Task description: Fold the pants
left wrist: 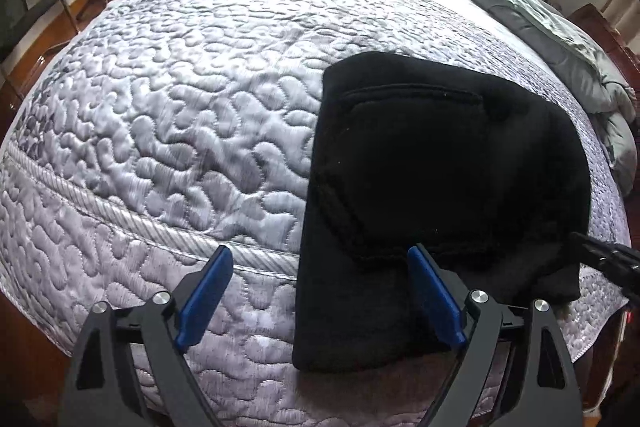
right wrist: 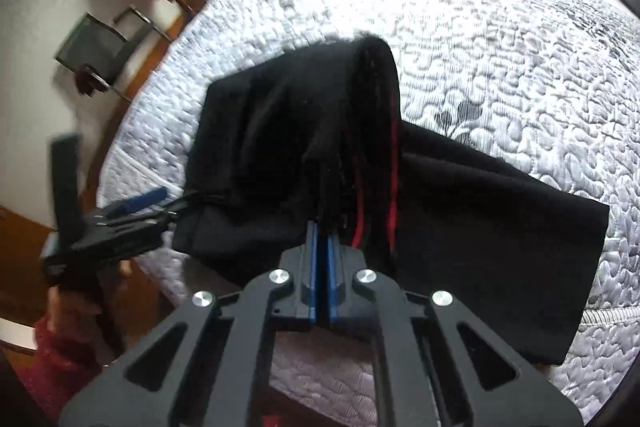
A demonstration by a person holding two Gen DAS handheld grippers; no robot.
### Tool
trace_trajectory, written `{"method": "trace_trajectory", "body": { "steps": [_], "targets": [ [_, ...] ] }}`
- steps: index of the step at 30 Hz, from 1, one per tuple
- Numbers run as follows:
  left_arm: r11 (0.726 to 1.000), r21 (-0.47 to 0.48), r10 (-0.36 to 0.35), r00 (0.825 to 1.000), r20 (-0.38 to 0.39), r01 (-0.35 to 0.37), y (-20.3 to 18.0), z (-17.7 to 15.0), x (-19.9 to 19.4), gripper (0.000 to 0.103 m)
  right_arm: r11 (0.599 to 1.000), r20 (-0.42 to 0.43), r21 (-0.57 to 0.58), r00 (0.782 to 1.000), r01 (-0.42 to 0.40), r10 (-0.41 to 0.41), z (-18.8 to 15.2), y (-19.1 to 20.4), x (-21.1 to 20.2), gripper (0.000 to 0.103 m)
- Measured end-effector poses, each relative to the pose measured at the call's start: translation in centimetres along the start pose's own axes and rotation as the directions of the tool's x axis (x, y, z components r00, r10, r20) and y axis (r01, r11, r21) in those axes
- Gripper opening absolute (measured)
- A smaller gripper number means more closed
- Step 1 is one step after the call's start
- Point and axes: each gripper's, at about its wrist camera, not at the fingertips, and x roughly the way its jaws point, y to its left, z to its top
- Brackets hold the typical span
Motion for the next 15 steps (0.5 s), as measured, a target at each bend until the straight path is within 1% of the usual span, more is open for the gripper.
{"method": "trace_trajectory", "body": {
  "steps": [1,3,4,6,7,9,10,11,12,13,14,15],
  "targets": [
    [1.0,0.015,0.005,1.0,0.008,-0.005,-0.4,-0.1,-0.1,0.091,1.0,-0.002,0.014,1.0,-0.013,0.013,-0.2,-0.5,-0.3,0.003],
    [0.999,0.037,0.015,1.0,0.01,-0.015,-0.8,-0.2,0.1,0.094,1.0,-0.027,0.026,1.0,0.012,-0.011,-0.6,-1.3,0.3,0.003],
    [0.999,0.048,0.019,1.0,0.001,-0.019,-1.1,-0.3,0.6,0.094,0.998,-0.058,0.035,0.998,0.042,-0.04,-1.0,-2.0,1.5,0.003],
    [0.998,0.055,0.019,1.0,-0.024,-0.017,-1.4,-0.7,1.5,0.095,0.997,-0.089,0.06,0.995,0.054,-0.048,-1.6,-2.8,3.5,0.003],
    [0.999,0.053,0.012,1.0,-0.027,-0.01,-1.5,-0.9,1.8,0.096,0.996,-0.086,0.071,0.995,0.049,-0.043,-1.5,-3.2,4.2,0.003],
    [0.999,0.035,-0.009,1.0,-0.026,0.01,-1.2,-0.9,1.8,0.096,0.997,-0.079,0.074,0.996,0.037,-0.031,-1.4,-3.4,4.2,0.005],
    [0.999,0.028,-0.018,0.999,-0.027,0.019,-1.1,-0.9,1.7,0.096,0.997,-0.08,0.06,0.996,0.04,-0.035,-1.3,-3.2,3.8,0.01],
    [0.999,0.023,-0.025,0.999,-0.028,0.025,-0.9,-0.8,1.6,0.096,0.998,-0.074,0.033,0.996,0.051,-0.048,-1.1,-2.9,3.2,0.024],
    [0.999,0.019,-0.029,0.999,-0.028,0.03,-0.8,-0.7,1.5,0.095,0.998,-0.063,0.022,0.996,0.062,-0.061,-1.0,-2.6,2.7,0.034],
    [0.999,0.013,-0.037,0.999,-0.025,0.038,-0.6,-0.8,1.2,0.095,0.997,-0.052,0.018,0.996,0.074,-0.073,-1.0,-2.6,2.1,0.053],
    [0.999,0.005,-0.048,0.999,-0.02,0.048,-0.4,-0.7,0.9,0.095,0.997,-0.037,0.013,0.997,0.071,-0.071,-0.8,-2.6,1.4,0.062],
    [0.998,-0.002,-0.059,0.998,-0.017,0.059,-0.2,-0.5,0.8,0.095,0.998,-0.023,0.011,0.998,0.059,-0.059,-0.8,-2.8,0.8,0.064]
  ]
}}
